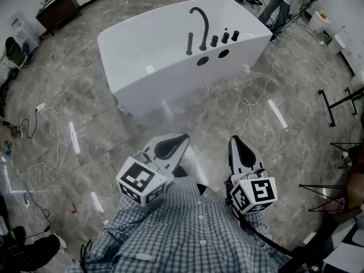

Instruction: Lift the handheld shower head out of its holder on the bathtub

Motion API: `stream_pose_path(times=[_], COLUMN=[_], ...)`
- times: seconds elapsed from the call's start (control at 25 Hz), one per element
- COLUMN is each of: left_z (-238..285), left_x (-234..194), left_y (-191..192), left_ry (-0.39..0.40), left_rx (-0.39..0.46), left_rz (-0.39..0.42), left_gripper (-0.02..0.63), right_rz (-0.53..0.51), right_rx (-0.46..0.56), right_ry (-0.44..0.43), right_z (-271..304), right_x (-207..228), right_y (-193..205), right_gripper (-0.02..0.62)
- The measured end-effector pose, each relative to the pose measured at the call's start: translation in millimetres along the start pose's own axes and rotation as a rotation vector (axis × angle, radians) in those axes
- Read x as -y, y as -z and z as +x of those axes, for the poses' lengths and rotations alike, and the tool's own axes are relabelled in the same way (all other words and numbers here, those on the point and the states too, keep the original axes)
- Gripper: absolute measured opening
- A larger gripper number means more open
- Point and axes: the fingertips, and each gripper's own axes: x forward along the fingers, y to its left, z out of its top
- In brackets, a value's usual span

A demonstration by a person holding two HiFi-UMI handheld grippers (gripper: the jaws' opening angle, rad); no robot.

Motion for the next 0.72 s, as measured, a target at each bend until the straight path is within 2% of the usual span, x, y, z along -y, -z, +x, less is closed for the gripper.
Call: stream_pose_path(times=[0.32,0.72], left_z=[21.6,68.7], left_x=[-20.6,-103.4], left_y=[-9.3,-26.5], left_ry=[0.018,0.015], left_rx=[0.014,-0.016], left_rz=[0.009,-0.011], left_gripper=[0.009,0.009], right_rz=[0.001,0.015], right_rx=[-0.013,-0.048], right_ry=[0.003,0.011], right_z=[25.4,114.1], right_x=[13.4,33.5], right_y=[-1.9,-16.4], right_gripper=[0.017,0.017])
